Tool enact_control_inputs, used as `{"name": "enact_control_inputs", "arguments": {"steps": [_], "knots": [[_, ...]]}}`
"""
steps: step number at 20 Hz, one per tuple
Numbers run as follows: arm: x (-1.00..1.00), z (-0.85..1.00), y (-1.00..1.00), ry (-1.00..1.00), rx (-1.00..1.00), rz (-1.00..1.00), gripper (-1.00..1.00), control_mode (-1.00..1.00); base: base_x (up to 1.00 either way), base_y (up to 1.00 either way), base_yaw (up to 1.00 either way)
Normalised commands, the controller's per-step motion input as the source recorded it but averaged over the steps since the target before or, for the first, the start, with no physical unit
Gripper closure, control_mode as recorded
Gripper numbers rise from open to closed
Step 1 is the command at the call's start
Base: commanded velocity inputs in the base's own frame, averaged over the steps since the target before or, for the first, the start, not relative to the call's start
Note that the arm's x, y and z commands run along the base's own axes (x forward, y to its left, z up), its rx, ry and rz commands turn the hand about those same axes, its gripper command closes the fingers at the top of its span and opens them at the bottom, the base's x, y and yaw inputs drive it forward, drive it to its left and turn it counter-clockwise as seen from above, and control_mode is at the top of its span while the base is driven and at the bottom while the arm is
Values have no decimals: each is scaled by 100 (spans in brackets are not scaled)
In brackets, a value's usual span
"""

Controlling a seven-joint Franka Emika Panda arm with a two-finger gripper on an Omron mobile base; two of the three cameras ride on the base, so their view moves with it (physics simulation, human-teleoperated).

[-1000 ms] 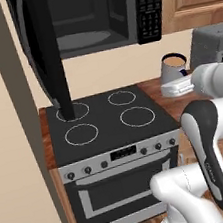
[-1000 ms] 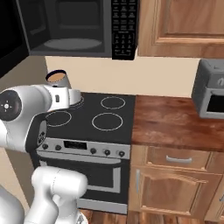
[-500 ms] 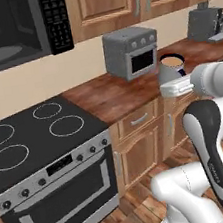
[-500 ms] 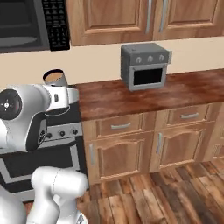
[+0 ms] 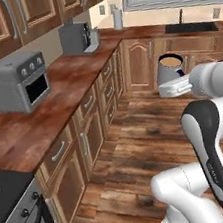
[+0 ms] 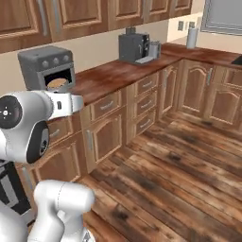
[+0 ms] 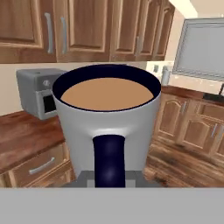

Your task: Pick the cup of tea, navigate to the dining table, and place it on the saucer.

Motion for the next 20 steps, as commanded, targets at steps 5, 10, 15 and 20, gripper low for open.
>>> {"name": "enact_control_inputs", "arguments": {"steps": [5,10,15,20], "knots": [[0,0,0,0,0,0,100,100,6,37,-86],[0,0,0,0,0,0,100,100,2,53,-79],[0,0,0,0,0,0,100,100,2,71,-70],[0,0,0,0,0,0,100,100,0,93,-56]]}}
